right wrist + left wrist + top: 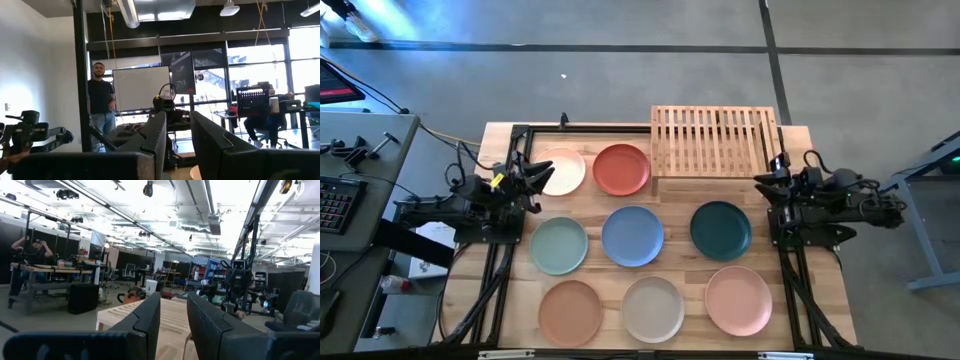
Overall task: Place and stack plates onto a shelf
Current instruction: Put the green plate on the shelf
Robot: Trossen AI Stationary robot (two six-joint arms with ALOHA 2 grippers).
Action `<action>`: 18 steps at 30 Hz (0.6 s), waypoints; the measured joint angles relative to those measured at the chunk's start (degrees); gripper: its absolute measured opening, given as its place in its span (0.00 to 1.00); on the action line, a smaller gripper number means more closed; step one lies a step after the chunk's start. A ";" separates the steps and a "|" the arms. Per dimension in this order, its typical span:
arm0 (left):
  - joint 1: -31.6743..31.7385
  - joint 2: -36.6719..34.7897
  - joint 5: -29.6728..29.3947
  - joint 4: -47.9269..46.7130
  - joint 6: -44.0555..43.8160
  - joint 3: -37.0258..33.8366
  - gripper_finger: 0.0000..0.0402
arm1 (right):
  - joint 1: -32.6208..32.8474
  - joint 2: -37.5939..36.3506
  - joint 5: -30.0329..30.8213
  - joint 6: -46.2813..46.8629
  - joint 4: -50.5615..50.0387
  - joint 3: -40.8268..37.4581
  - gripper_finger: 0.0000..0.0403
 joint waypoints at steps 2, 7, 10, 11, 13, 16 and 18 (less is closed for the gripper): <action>0.00 0.00 0.02 -2.45 -0.02 2.02 0.22 | 0.00 2.00 0.50 -0.01 -1.19 2.09 0.19; 0.00 0.58 -0.40 -10.13 -0.07 7.40 0.22 | 0.00 9.00 3.81 0.00 -5.99 8.10 0.19; 0.00 2.01 -0.91 -15.11 -0.72 10.71 0.22 | 0.00 14.25 6.31 0.35 -7.74 11.60 0.19; 0.00 2.59 -0.92 -17.09 -1.25 11.90 0.22 | 0.00 16.05 6.89 1.17 -8.40 12.69 0.19; 0.00 3.88 -0.92 -21.03 -3.08 14.49 0.22 | 0.00 19.66 8.05 3.51 -10.45 15.26 0.19; 0.00 6.13 -0.94 -26.78 -6.41 18.05 0.22 | 0.01 24.61 8.48 7.32 -15.69 19.41 0.19; 0.00 7.86 -0.98 -29.61 -7.57 19.94 0.22 | 0.01 27.52 8.47 9.58 -19.10 21.98 0.19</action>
